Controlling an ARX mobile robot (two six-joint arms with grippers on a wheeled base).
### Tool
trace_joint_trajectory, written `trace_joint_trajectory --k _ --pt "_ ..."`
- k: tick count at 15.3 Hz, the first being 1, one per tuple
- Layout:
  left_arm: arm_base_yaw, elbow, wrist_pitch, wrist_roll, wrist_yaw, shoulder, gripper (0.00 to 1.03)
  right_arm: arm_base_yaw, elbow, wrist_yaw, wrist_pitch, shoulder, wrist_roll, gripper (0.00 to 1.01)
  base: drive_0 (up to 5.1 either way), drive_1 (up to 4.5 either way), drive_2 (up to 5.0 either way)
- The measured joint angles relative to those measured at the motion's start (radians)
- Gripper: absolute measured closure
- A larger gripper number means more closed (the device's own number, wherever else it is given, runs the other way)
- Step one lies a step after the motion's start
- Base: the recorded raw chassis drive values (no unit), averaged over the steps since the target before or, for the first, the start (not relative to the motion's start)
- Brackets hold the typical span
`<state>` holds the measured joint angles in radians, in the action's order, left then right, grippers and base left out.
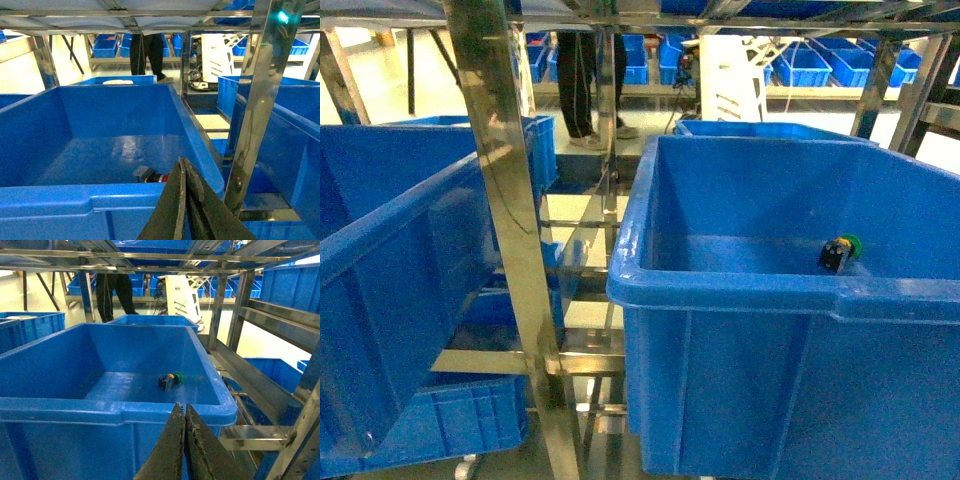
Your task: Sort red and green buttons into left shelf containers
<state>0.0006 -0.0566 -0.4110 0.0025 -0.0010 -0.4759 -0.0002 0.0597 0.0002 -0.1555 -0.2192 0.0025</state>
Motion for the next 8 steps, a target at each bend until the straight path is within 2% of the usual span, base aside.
trace_joint_trajectory --k 2,3,4,8 --pt "0.0 0.016 0.052 0.0 0.0 0.074 1.01 0.0 -0.013 0.0 0.017 0.037 0.0 0.99 0.0 0.0 0.0" --pt "0.0 0.043 0.028 0.0 0.002 0.093 1.01 0.0 -0.023 0.0 0.157 0.149 0.0 0.99 0.0 0.0 0.0" --pt "0.0 0.043 0.064 0.0 0.0 0.122 1.01 0.0 -0.048 -0.002 0.156 0.213 0.0 0.99 0.0 0.0 0.0" --pt "0.0 0.043 0.17 -0.001 0.0 0.237 1.01 0.0 -0.048 0.0 0.159 0.213 0.0 0.99 0.0 0.0 0.0"
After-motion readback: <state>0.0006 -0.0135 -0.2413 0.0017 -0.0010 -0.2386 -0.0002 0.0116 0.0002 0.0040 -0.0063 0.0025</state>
